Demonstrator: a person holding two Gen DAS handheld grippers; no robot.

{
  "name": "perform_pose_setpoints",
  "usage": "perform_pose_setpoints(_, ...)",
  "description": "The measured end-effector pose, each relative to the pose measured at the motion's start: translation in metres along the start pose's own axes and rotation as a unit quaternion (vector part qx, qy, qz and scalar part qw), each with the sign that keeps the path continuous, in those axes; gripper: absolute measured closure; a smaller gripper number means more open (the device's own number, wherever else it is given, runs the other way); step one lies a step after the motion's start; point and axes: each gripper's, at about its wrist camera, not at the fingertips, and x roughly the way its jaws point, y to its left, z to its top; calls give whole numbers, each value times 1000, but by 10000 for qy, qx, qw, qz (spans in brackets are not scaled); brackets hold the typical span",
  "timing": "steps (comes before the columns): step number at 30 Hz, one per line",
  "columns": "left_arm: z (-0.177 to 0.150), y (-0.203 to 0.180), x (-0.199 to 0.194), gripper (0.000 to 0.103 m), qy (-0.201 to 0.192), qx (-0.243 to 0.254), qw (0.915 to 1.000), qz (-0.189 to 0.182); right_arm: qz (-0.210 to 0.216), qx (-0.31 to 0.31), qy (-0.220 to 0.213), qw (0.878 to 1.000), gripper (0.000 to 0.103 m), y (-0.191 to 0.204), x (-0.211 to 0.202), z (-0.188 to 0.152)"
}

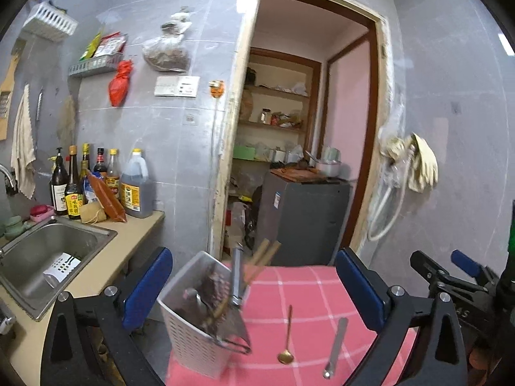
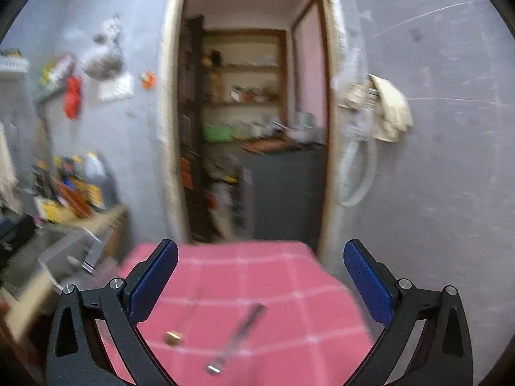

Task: Organize utensils
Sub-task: 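Withdraw both tools from the holder back over the gold spoon and knife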

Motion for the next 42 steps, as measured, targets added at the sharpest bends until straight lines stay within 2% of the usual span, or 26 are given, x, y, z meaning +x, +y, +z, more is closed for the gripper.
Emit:
perform_pose_setpoints(1, -4, -8, -1, 1, 53, 54, 10000, -12, -215, -72, 129, 9997, 2, -7, 0, -5)
perform_pose_setpoints(3, -12, -19, -2, 1, 152, 101, 9998, -51, -348, -115, 262, 9990, 2, -16, -1, -11)
perform_pose_setpoints(11, -50, -46, 12, 1, 728, 238, 9970, -107, -479, -214, 794, 9955, 2, -46, 14, -37)
perform_pose_setpoints(21, -82, -68, 55, 1, 1124, 620, 9917, -47, -111, -432, 1151, 9924, 2, -51, 57, -70)
perform_pose_setpoints(29, -102, -78, 97, 1, 1361, 801, 9874, 80, 470, -228, 1433, 9883, 2, -60, 99, -89)
perform_pose_setpoints(32, -109, -78, 117, 1, 1570, 823, 9841, 110, 762, -81, 1628, 9837, 2, -62, 117, -94)
perform_pose_setpoints(35, -117, -77, 140, 1, 1922, 772, 9783, 105, 880, 64, 1806, 9796, 2, -61, 139, -96)
perform_pose_setpoints(38, -126, -74, 161, 6, 2252, 728, 9715, 138, 886, 59, 1966, 9765, 2, -57, 158, -98)
perform_pose_setpoints(40, -132, -72, 171, 15, 2418, 711, 9676, 132, 913, 64, 2043, 9746, 4, -52, 170, -99)
perform_pose_setpoints(42, -137, -72, 179, 18, 2575, 739, 9633, 140, 927, 29, 2123, 9728, 9, -47, 180, -100)
